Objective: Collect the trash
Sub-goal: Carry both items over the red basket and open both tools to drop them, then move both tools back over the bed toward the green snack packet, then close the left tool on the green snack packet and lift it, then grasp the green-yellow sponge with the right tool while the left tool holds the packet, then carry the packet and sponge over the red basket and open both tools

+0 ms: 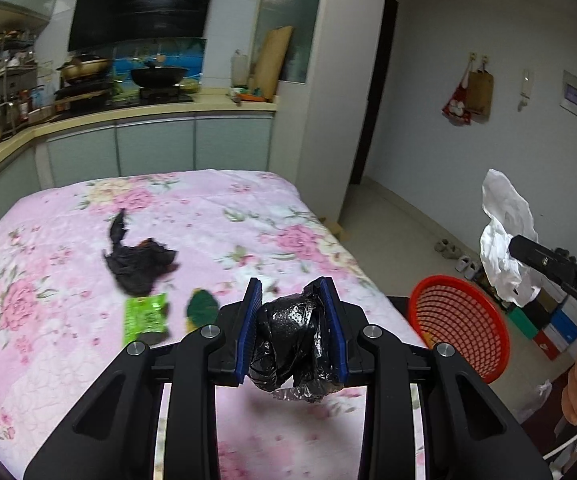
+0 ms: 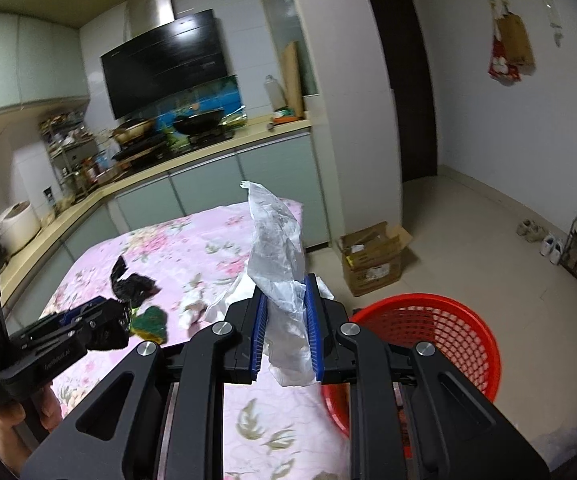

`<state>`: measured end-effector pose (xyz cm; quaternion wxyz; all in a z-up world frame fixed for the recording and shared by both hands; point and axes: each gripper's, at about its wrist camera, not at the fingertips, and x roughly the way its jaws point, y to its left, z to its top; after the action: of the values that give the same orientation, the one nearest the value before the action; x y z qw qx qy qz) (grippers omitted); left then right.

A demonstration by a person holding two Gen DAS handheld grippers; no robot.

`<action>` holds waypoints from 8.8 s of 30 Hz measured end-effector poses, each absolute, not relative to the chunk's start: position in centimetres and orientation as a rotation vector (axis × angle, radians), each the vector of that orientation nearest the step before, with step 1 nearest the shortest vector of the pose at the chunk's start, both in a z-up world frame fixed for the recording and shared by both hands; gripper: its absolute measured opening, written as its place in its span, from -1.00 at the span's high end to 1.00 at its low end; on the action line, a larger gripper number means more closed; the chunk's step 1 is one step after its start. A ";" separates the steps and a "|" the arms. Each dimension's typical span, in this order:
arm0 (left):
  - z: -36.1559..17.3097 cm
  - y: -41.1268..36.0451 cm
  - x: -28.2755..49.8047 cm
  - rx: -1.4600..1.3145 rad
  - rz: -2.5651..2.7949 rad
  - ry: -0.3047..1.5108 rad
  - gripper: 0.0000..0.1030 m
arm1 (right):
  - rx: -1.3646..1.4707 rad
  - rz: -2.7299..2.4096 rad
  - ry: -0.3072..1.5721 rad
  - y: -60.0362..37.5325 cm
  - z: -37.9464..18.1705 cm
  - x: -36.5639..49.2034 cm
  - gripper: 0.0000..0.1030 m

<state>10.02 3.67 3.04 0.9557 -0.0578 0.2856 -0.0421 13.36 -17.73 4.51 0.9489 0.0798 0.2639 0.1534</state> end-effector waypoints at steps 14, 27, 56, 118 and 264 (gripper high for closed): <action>2.6 -4.4 13.4 -0.053 -0.255 0.629 0.43 | 0.252 0.148 0.599 -22.9 3.7 15.1 0.64; 1.0 -10.7 17.0 -0.074 -0.423 0.727 0.43 | 0.273 0.020 0.667 -25.9 2.2 16.6 0.64; -0.4 -14.2 18.2 -0.102 -0.458 0.753 -0.63 | 0.398 -0.085 0.734 -29.4 0.1 17.6 0.06; -6.2 16.8 16.8 -0.253 0.157 0.859 -0.15 | 0.114 0.334 0.683 -13.6 0.1 13.5 -0.24; 2.7 -4.2 14.7 -0.081 -0.261 0.670 0.25 | 0.247 0.181 0.639 -22.1 4.2 15.5 0.23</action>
<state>14.74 -4.24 2.66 0.9352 -0.0398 0.3278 -0.1275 15.55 -22.10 4.23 0.9379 0.1207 0.3128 0.0887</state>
